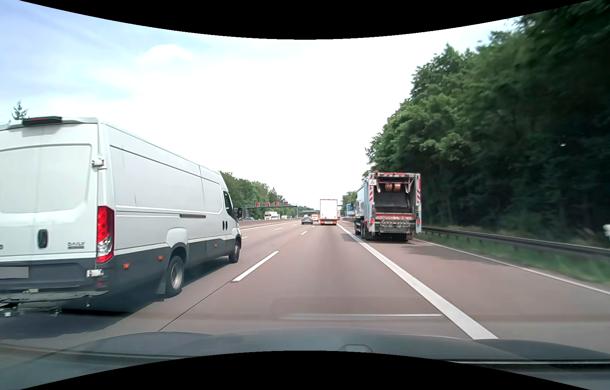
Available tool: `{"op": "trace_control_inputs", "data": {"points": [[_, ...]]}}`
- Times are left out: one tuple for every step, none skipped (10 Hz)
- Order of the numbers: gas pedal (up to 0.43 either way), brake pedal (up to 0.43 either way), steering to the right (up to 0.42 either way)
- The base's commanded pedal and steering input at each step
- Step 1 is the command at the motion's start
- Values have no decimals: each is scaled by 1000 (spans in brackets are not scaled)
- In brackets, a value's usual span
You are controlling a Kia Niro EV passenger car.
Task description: Follow the waypoints while adhering to traffic rules and regulations
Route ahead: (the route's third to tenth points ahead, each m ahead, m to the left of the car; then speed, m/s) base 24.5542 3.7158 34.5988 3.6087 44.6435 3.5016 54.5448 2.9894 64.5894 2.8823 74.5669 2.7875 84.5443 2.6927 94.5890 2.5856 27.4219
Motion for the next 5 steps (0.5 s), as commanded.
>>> {"op": "trace_control_inputs", "data": {"points": [[98,0,-4],[98,0,-4],[110,0,-5],[118,0,-4],[138,0,-4]]}}
